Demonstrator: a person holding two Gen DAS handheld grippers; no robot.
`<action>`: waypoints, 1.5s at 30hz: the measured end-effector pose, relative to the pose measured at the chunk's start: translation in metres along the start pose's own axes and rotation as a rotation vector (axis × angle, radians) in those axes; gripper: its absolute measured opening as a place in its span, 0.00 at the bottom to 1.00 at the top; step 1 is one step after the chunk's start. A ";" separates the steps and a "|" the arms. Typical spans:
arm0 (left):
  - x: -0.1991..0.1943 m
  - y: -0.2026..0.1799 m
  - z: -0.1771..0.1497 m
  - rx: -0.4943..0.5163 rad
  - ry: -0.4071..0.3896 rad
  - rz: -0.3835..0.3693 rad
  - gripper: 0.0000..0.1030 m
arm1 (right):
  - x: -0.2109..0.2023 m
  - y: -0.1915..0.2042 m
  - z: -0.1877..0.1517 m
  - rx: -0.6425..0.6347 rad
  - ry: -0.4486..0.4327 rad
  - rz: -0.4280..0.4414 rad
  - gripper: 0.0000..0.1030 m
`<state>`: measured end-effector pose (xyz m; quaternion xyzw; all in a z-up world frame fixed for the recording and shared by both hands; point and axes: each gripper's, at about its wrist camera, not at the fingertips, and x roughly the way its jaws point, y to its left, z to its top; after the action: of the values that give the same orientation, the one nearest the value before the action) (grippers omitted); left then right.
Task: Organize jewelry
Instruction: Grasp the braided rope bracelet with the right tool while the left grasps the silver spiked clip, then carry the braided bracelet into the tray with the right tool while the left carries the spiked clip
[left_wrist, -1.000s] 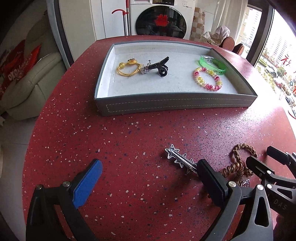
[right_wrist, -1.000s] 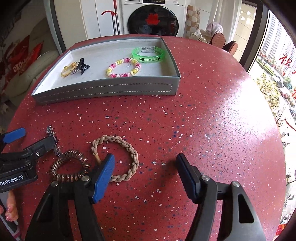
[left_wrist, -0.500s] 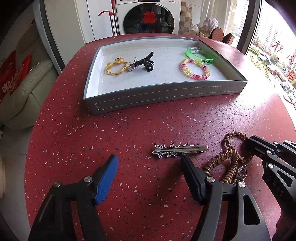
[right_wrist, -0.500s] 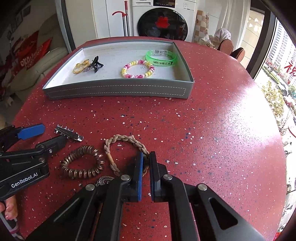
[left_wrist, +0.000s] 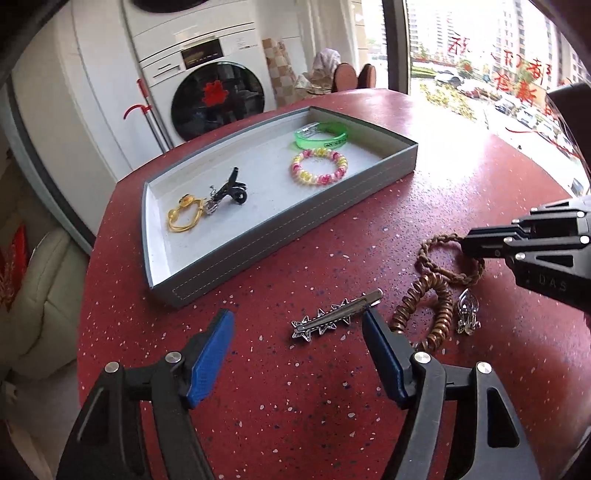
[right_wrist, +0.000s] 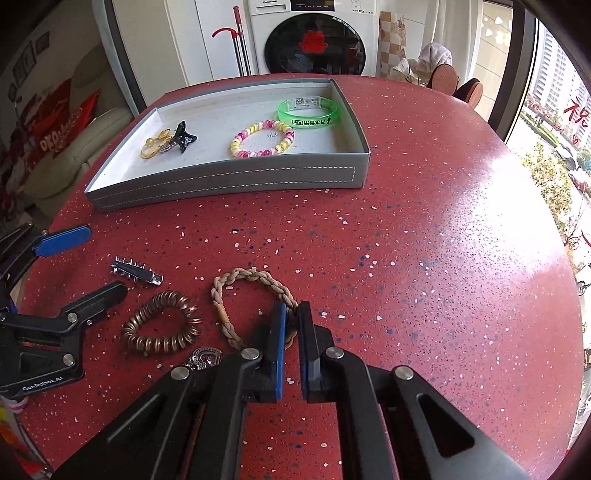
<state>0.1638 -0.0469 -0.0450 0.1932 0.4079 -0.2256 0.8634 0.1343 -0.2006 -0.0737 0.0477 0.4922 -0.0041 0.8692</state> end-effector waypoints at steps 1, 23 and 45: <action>0.002 0.000 0.001 0.025 0.006 -0.017 0.85 | 0.000 0.000 0.000 0.001 0.000 0.001 0.07; 0.006 -0.013 0.003 0.131 0.055 -0.230 0.34 | -0.007 0.000 0.003 0.019 -0.015 0.012 0.07; -0.030 0.022 0.004 -0.156 -0.059 -0.199 0.30 | -0.050 0.007 0.028 0.025 -0.102 0.059 0.06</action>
<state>0.1616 -0.0237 -0.0161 0.0772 0.4160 -0.2831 0.8607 0.1328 -0.1981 -0.0162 0.0726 0.4455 0.0132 0.8922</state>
